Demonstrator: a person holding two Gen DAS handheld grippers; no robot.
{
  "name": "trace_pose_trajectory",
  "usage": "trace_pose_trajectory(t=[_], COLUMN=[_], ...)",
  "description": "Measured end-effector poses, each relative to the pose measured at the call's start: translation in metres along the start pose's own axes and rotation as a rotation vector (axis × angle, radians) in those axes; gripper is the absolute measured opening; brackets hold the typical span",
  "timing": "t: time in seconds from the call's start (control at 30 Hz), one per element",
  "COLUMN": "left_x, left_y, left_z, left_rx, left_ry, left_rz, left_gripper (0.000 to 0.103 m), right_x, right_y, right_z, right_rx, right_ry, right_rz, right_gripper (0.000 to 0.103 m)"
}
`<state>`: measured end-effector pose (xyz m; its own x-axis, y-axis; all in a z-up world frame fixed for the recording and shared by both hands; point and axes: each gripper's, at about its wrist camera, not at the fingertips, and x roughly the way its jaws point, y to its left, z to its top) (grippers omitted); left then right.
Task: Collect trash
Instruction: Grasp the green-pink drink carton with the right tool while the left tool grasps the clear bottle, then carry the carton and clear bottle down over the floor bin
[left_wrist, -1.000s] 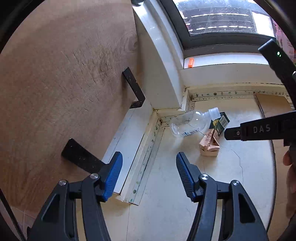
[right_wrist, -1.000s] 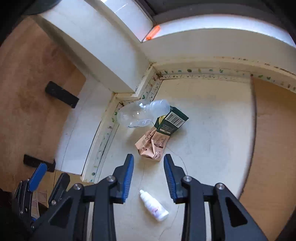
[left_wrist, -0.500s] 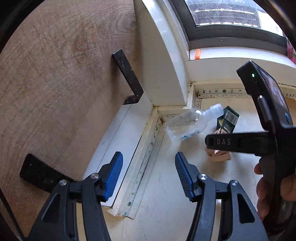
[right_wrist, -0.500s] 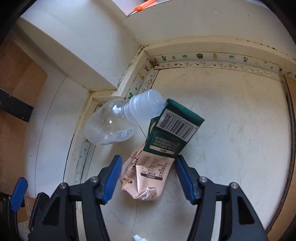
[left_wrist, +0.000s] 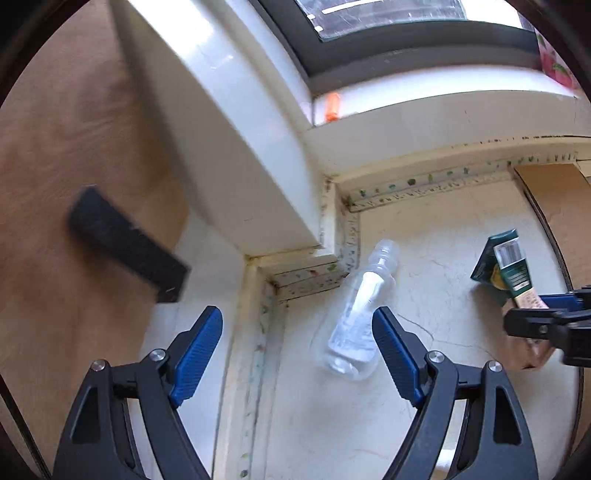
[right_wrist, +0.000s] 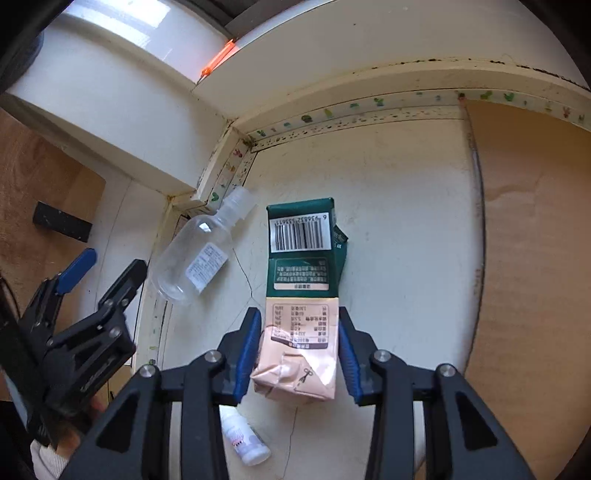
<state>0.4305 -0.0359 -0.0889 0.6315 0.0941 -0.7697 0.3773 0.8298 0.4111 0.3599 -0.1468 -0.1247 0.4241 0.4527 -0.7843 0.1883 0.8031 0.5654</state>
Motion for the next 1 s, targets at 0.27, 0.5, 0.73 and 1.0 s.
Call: trace_pose_trajectory(t=[0.27,0.5,0.73,1.0], left_x=[0.044,0.063,0.034,-0.047], left_y=[-0.012,-0.030,-0.034,-0.029], left_z=[0.013,0.007,-0.006,-0.040], left_rx=[-0.014,-0.020,-0.055,-0.049], left_ry=[0.148,0.226,0.199,0.154], left_rz=[-0.254,-0.299,-0.266,-0.261], left_gripper=[0.082,0.058,0.055,0.055], right_x=[-0.019,-0.018,-0.022,-0.057], right_y=[-0.016,-0.015,-0.017,0.005], right_z=[0.001,0.002,-0.004,-0.034], right_rx=[0.032,0.017,0.024,0.001], right_ry=[-0.041,-0.052,-0.055,-0.094], right_rz=[0.042,0.046,0.066,0.086], right_gripper=[0.037,0.037,0.037,0.037])
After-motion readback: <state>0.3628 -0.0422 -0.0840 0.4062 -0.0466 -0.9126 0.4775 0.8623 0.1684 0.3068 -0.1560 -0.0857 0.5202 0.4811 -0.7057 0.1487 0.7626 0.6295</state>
